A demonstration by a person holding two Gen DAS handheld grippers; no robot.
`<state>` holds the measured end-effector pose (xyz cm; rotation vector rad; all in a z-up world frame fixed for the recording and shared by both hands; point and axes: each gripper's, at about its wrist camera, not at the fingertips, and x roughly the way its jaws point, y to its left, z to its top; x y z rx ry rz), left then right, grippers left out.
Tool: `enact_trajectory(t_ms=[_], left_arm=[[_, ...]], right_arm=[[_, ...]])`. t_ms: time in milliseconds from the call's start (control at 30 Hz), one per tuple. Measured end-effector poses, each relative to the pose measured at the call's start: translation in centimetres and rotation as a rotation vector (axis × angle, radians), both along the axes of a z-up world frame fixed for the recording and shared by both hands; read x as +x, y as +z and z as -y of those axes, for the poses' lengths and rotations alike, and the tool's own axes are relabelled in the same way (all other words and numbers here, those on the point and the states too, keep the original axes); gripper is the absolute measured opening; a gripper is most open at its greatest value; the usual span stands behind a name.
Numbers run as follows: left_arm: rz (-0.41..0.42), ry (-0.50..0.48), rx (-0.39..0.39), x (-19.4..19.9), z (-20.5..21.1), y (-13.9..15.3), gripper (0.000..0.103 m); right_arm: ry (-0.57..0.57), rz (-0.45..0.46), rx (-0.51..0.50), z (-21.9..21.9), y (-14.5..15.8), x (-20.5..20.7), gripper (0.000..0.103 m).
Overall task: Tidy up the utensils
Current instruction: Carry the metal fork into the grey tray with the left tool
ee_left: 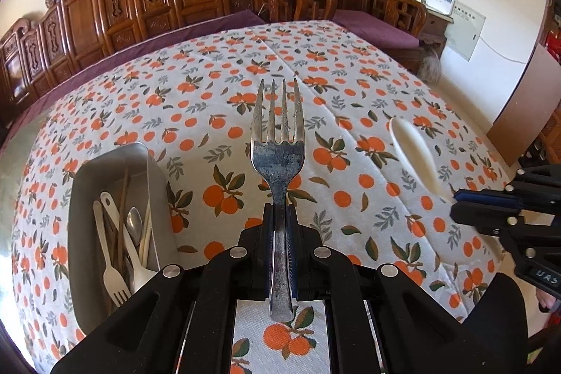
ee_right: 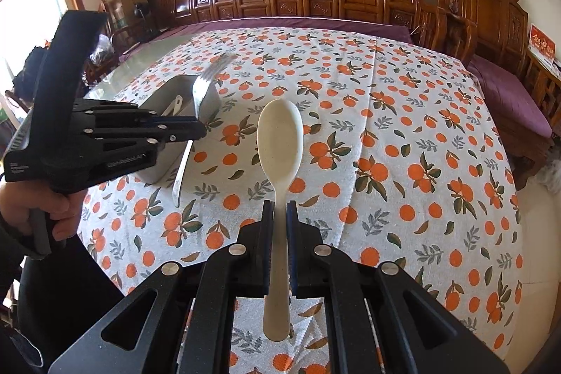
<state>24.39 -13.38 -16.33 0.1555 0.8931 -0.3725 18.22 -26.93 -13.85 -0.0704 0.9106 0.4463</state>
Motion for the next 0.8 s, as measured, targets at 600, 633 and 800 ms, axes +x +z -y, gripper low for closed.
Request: enact_trajectory(t_ms=[600, 633, 800], left_arm=[[0.079, 0.098, 0.005, -0.9, -8.2, 4.2, 0.006], [0.079, 0.11, 0.008, -0.8, -8.9, 4.2, 0.006], [0.075, 0.156, 0.024, 0.1, -12.0, 3.7, 0.006]], right_arm=[[0.06, 0.031, 0.042, -5.5, 1.4, 0.9, 0.009], [0.064, 0.032, 0.048, -6.1, 1.4, 1.1, 0.009], [0.078, 0.029, 0.07, -8.5, 1.4, 1.7, 0.009]])
